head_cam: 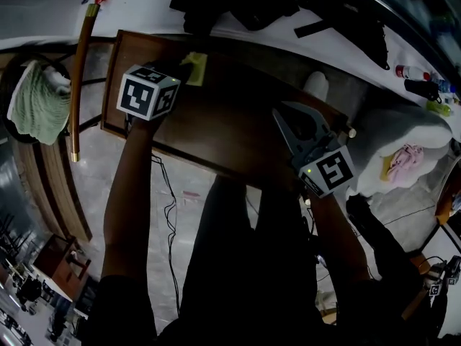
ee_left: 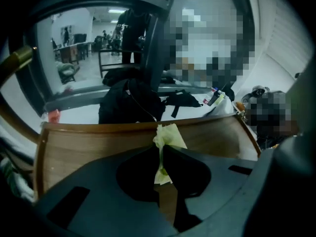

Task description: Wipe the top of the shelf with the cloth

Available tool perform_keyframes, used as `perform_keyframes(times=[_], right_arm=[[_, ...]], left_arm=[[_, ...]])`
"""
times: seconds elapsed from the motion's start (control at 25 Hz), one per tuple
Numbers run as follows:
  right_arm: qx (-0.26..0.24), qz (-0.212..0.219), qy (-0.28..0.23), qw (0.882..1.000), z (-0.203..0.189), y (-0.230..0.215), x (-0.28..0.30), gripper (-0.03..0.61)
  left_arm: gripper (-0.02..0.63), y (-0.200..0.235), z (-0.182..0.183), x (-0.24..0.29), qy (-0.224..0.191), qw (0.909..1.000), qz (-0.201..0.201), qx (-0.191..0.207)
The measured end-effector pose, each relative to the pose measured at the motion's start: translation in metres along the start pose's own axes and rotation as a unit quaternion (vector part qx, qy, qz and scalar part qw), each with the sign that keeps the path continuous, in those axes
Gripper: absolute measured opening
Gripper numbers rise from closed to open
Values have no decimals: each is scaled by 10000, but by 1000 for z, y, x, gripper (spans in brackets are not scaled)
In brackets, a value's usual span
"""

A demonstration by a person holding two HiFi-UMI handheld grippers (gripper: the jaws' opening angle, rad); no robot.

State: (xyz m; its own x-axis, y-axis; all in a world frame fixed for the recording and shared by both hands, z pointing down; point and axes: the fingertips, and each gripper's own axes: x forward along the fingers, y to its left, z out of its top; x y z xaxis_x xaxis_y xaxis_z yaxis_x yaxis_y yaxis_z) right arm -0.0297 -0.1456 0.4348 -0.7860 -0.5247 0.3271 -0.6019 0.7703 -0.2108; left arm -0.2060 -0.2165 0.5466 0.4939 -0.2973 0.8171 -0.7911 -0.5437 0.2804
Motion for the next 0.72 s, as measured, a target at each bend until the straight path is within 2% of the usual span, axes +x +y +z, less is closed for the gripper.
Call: perform_keyframes(times=[0.12,0.28,0.48,0.72], right_arm=[[-5,26,46,10000,-1,3,7,27],[-23,80,118,9999,-4,7,16,26],[-35,152,135,9998,-4,10,21,26],[-78,205,108,9997,0,13,19,26]], left_arm=[[32,48,-8,-19,5,9990,447,-92],[34,97,-15,-39,69,9965,803,-239],[34,123,-15,-47,121,9937,1064,-323],[34,153,-20,-60,47,9849,1636,-571]])
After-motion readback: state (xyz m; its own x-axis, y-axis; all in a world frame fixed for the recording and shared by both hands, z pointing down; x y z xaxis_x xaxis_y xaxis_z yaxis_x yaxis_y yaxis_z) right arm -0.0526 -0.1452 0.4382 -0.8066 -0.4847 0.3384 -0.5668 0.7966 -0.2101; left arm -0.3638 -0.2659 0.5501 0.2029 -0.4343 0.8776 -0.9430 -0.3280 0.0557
